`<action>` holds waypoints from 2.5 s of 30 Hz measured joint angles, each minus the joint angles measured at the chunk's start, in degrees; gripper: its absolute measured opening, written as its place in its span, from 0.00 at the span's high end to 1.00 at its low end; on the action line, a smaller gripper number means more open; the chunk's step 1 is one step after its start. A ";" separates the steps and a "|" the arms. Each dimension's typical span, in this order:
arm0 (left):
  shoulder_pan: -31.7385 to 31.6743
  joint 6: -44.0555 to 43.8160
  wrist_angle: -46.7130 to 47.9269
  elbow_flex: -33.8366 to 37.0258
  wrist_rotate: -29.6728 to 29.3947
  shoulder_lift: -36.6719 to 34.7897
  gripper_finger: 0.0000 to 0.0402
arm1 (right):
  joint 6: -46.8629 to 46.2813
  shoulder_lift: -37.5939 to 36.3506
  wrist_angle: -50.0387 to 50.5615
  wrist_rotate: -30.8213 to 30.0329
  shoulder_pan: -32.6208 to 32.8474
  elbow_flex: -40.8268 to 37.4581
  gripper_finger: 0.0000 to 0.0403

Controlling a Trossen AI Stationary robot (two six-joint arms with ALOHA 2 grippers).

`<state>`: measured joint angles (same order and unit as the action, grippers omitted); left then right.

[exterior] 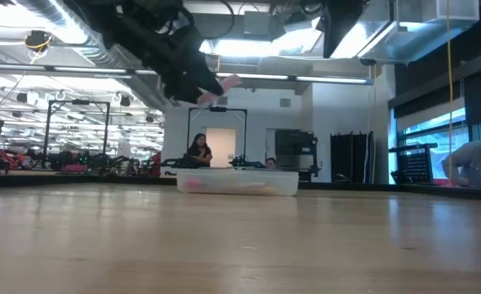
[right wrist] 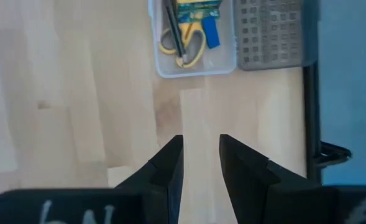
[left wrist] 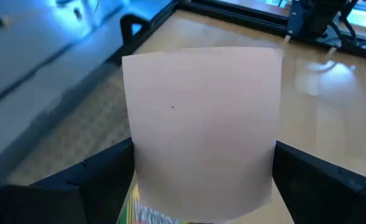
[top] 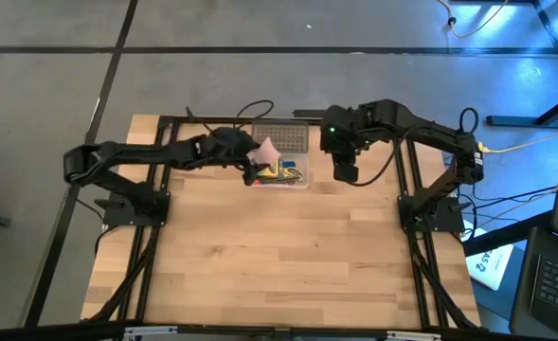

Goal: Pack school essentials
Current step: Put the light pink sticky notes into the black supply box

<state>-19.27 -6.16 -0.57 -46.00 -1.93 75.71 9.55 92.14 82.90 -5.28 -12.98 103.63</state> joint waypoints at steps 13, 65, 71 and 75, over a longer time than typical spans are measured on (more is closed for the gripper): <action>0.31 7.56 -15.01 0.02 -0.08 15.17 0.13 | -0.11 -0.04 0.62 0.87 -0.62 0.00 0.74; 0.31 9.71 -25.46 0.04 1.16 27.20 0.13 | -0.32 -0.04 -16.43 0.85 -0.62 0.00 0.74; 0.29 9.75 -24.50 0.04 0.98 27.16 0.10 | -0.32 -0.04 -18.16 0.85 -0.62 0.00 0.74; 0.29 9.79 -24.44 0.04 0.98 27.14 0.06 | -0.32 -0.04 -19.10 0.85 -0.62 0.00 0.74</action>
<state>-18.98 3.63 -25.01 -45.95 -0.95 102.85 9.23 92.09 63.80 -4.43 -13.61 103.63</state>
